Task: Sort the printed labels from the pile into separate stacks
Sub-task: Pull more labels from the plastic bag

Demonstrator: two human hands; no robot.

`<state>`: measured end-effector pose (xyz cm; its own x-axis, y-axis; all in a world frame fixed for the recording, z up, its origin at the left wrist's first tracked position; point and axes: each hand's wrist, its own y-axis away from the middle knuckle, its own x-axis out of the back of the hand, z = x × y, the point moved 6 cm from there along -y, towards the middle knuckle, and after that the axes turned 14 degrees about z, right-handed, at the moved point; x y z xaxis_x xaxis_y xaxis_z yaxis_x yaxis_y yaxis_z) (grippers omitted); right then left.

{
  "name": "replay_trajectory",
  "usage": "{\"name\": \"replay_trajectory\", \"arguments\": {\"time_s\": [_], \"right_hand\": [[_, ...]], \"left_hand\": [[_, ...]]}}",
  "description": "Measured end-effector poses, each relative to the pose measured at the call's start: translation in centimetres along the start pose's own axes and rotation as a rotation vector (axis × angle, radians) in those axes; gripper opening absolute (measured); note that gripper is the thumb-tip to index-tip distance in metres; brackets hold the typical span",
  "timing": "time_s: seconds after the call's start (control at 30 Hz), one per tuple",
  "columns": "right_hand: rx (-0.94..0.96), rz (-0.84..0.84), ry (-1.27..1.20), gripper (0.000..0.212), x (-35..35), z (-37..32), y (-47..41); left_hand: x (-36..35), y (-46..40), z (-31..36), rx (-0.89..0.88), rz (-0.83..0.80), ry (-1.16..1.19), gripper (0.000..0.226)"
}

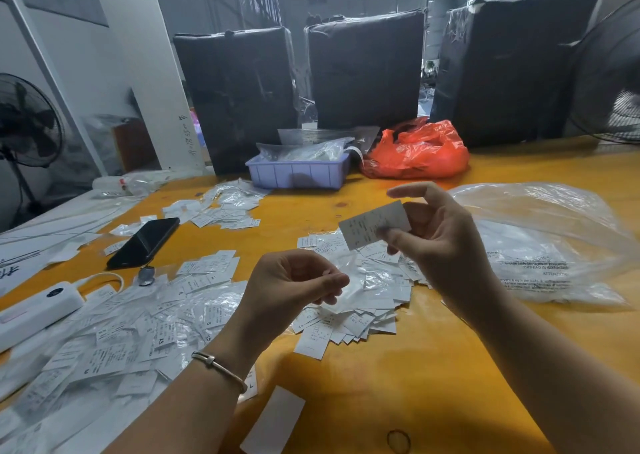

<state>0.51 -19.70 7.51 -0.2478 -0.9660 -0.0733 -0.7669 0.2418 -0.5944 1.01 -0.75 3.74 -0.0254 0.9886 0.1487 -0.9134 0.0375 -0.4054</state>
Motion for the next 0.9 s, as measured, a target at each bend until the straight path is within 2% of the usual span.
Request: {"name": "replay_trajectory", "arguments": {"time_s": [0.07,0.13,0.23,0.37,0.43,0.67,0.9], "right_hand": [[0.005,0.014,-0.13,0.018,0.2,-0.9,-0.2],[0.018,-0.042,-0.191,0.011,0.0,-1.7,-0.1],[0.085,-0.137,-0.111,0.008,-0.7,-2.4,0.4],[0.217,-0.149,0.146,0.011,-1.0,-2.4,0.7],[0.229,-0.149,0.193,0.012,-0.9,-2.3,0.6],[0.121,-0.188,0.124,0.018,-0.4,-1.9,0.2],[0.019,-0.211,0.03,0.024,-0.5,-1.1,0.0]], "left_hand": [[-0.1,0.1,0.0,-0.001,-0.008,-0.007,0.031],[-0.2,0.1,0.0,-0.001,-0.019,-0.019,0.031],[-0.3,0.1,0.0,0.0,-0.037,-0.029,0.029],[-0.4,0.2,0.0,-0.002,-0.058,-0.027,0.026],[-0.4,0.2,-0.1,0.01,-0.065,-0.015,0.024],[-0.7,0.4,-0.1,0.07,-0.148,0.017,0.009],[-1.2,0.6,-0.4,0.103,-0.223,-0.001,0.007]]}}
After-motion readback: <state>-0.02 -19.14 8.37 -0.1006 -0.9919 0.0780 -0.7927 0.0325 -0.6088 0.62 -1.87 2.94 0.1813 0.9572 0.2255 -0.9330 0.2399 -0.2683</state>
